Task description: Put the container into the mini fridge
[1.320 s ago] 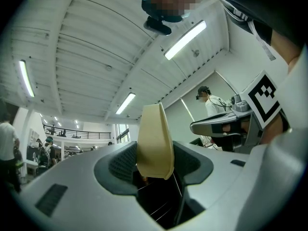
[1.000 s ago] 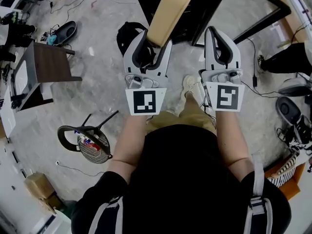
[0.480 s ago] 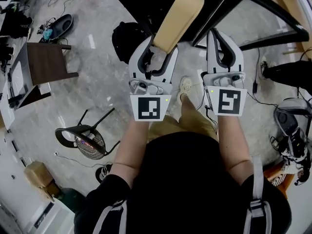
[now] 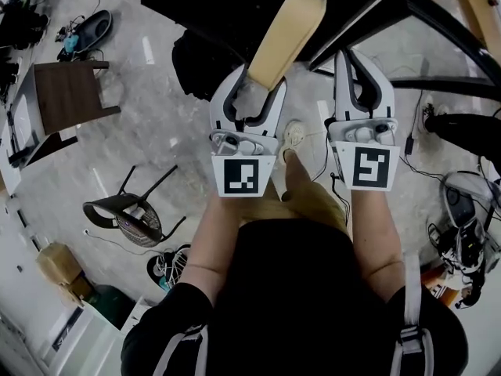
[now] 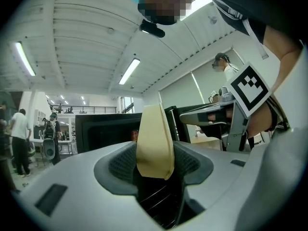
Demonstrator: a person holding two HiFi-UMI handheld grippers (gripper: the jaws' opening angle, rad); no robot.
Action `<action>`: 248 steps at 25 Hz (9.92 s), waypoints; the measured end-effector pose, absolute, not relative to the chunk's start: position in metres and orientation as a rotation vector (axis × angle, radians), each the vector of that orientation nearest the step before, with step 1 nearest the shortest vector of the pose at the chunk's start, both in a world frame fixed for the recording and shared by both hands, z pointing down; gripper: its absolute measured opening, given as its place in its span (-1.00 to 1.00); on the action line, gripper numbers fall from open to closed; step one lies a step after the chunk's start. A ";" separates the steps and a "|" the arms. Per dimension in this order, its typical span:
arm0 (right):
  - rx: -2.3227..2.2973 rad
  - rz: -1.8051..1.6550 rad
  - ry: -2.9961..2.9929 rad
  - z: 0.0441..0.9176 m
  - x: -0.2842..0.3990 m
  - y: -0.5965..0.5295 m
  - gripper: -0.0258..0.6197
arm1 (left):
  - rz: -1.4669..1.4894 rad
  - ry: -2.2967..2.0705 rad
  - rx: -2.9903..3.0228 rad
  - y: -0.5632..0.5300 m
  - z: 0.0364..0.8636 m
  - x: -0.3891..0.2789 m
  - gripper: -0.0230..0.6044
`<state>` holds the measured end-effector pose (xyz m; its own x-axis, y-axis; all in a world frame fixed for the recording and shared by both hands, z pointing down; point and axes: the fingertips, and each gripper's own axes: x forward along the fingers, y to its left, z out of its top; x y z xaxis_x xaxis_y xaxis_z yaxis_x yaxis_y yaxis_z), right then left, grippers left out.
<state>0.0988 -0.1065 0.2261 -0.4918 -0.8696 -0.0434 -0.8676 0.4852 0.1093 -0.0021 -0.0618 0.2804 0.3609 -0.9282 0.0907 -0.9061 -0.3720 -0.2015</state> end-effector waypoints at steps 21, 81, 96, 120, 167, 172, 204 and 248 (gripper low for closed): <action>1.578 -0.079 -2.615 0.312 0.087 -0.169 -0.80 | -0.430 1.661 -2.538 -0.132 0.388 -0.019 -0.19; 1.565 0.038 -2.551 0.390 0.061 -0.234 -0.81 | 0.704 2.296 -3.204 -0.265 0.509 -0.011 -0.19; 1.561 0.029 -2.540 0.396 0.057 -0.228 -0.80 | 1.470 2.493 -3.178 -0.269 0.542 -0.031 -0.19; 1.507 0.028 -2.544 0.400 0.048 -0.217 -0.80 | 2.026 2.605 -2.985 -0.270 0.559 -0.038 -0.09; 1.488 0.067 -2.584 0.404 0.045 -0.186 -0.81 | -0.392 1.835 -2.740 -0.186 0.473 -0.023 0.09; 1.485 0.068 -2.584 0.406 0.048 -0.183 -0.81 | -0.489 1.679 -2.605 -0.183 0.455 -0.012 0.03; 1.490 0.079 -2.521 0.446 0.077 -0.202 -0.80 | -0.284 1.833 -2.641 -0.238 0.526 0.013 -0.86; 1.528 0.004 -2.537 0.386 0.092 -0.226 -0.81 | -0.328 1.656 -2.509 -0.286 0.436 0.015 -0.86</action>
<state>0.0918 -0.2260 0.3859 -0.4559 -0.8764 0.1552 -0.8769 0.4721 0.0902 0.0153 -0.2865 0.4357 0.3790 -0.9182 0.1149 -0.8927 -0.3955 -0.2158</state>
